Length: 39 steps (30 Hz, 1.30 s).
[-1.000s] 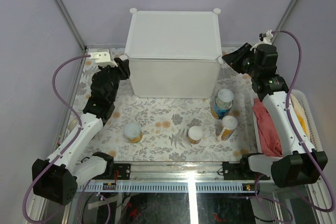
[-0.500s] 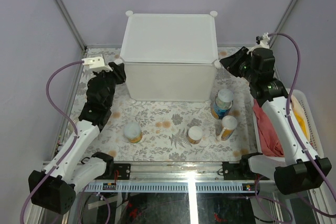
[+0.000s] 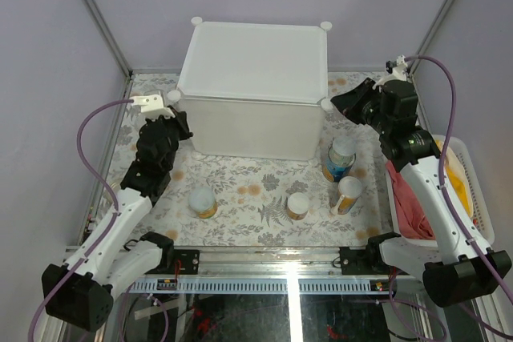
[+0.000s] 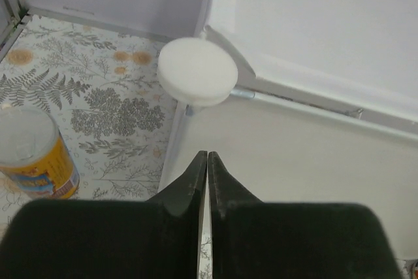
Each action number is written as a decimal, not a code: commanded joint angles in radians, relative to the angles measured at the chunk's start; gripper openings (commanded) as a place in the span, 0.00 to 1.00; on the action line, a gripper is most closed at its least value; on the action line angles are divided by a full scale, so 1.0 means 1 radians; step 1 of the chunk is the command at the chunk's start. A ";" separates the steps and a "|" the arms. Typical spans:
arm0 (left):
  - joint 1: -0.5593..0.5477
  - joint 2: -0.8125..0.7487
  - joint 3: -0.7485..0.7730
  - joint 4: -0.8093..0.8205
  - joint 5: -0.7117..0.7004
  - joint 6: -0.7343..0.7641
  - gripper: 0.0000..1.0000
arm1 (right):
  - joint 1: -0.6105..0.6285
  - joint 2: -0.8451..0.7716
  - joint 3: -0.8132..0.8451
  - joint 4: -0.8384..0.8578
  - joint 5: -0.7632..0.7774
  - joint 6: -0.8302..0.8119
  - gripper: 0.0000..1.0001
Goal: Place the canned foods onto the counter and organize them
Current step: Move the counter to the center of the board.
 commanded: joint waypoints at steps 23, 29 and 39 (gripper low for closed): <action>-0.048 -0.036 0.075 -0.157 -0.296 -0.186 0.53 | 0.016 -0.011 0.093 -0.060 0.078 -0.088 0.57; -0.044 0.009 0.163 -0.112 -0.249 -0.202 0.62 | 0.015 -0.011 0.112 -0.063 0.092 -0.110 0.57; 0.079 0.029 0.182 -0.041 -0.022 -0.261 0.66 | 0.015 -0.009 0.138 -0.061 0.110 -0.142 0.57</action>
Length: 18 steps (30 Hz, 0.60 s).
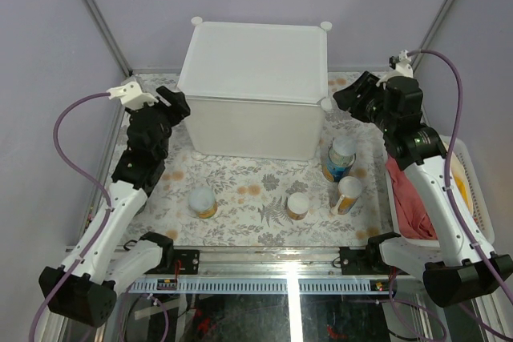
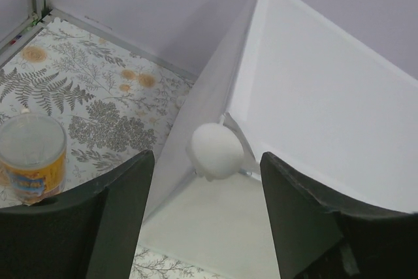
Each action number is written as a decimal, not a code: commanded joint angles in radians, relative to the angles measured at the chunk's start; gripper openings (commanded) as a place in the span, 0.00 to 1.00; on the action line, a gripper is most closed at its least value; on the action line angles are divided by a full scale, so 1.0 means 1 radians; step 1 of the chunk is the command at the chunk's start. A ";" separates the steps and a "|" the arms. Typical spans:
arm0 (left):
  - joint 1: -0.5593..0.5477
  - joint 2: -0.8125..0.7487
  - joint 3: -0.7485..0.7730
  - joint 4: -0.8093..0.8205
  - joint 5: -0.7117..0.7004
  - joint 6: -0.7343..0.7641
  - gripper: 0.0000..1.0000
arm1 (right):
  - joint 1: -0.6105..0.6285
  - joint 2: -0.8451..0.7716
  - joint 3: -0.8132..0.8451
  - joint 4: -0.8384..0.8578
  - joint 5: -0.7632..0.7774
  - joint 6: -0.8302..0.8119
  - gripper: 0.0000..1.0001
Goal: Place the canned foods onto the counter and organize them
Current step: Move the counter to the center of the board.
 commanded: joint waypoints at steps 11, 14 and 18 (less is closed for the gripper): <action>0.207 0.081 0.092 0.102 0.184 -0.445 0.57 | 0.010 0.012 0.080 0.039 0.019 -0.054 0.57; 0.248 0.112 0.092 0.132 0.225 -0.554 0.52 | 0.008 0.012 0.077 0.042 0.013 -0.056 0.57; 0.298 0.143 0.073 0.180 0.284 -0.693 0.36 | 0.009 0.009 0.069 0.045 0.012 -0.063 0.57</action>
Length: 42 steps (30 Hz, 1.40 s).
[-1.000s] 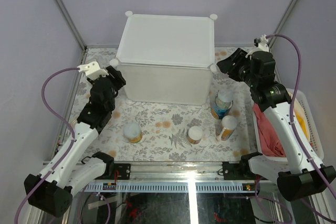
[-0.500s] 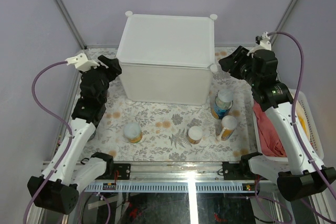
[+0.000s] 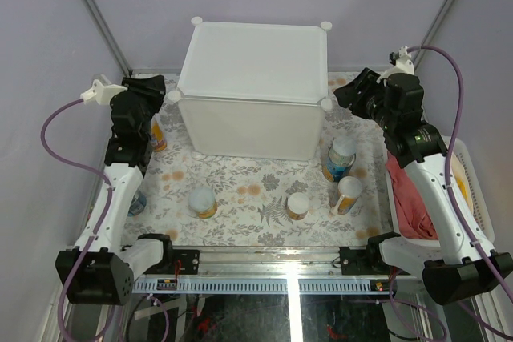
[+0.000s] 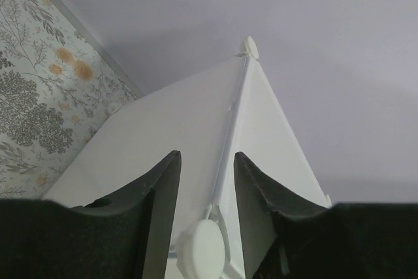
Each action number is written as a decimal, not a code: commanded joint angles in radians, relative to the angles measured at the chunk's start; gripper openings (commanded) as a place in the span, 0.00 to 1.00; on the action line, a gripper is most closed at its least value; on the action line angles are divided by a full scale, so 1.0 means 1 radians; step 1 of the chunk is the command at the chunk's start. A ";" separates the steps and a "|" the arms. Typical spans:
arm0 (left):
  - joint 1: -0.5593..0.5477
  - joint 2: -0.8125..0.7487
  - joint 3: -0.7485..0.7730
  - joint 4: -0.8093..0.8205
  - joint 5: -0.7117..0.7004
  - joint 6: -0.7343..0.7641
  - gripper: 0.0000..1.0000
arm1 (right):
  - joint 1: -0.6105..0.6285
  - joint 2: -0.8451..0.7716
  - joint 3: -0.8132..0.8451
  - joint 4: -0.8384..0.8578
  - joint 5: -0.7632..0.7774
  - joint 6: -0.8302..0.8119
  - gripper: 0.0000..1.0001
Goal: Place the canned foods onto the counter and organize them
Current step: Move the counter to the center of the board.
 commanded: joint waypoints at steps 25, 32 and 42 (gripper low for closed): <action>0.107 0.097 -0.112 0.317 0.396 -0.330 0.18 | 0.007 0.016 0.001 0.058 -0.069 -0.025 0.57; 0.107 0.058 -0.158 0.363 0.418 -0.337 0.17 | 0.007 0.030 -0.015 0.065 -0.078 -0.024 0.57; 0.107 0.008 -0.192 0.368 0.420 -0.349 0.15 | 0.008 0.038 -0.022 0.072 -0.091 -0.022 0.57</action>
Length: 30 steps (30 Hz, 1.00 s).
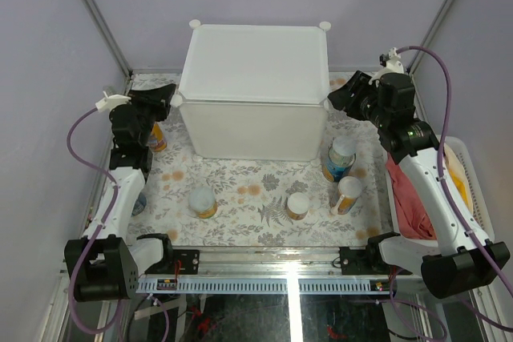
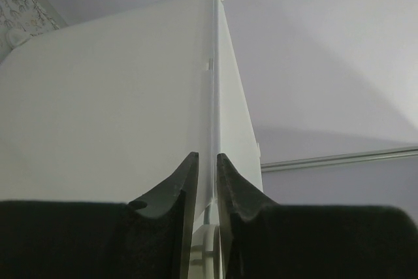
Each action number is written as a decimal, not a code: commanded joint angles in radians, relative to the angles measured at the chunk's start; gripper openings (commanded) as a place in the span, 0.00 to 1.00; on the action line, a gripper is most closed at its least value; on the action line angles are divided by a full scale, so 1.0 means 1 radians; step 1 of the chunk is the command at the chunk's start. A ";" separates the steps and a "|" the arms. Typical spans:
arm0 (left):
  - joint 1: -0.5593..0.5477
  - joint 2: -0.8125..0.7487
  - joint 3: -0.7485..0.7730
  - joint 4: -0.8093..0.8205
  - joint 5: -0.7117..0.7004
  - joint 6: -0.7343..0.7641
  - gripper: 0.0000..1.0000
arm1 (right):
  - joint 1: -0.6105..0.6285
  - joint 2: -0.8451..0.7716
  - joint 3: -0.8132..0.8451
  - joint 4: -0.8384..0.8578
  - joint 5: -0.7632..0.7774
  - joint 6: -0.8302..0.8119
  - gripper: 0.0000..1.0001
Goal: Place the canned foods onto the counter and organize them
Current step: Move the counter to the center of the board, then pick up the canned food from the center of the board.
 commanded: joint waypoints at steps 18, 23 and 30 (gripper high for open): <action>0.006 -0.121 0.136 -0.280 -0.331 0.080 0.57 | 0.007 -0.028 0.036 0.035 -0.010 -0.044 0.60; 0.005 -0.086 0.254 -0.495 -0.510 0.072 0.65 | 0.008 -0.027 0.063 0.002 0.016 -0.071 0.63; 0.005 0.055 0.483 -0.847 -0.674 -0.030 0.74 | 0.007 -0.018 0.099 -0.037 0.062 -0.114 0.66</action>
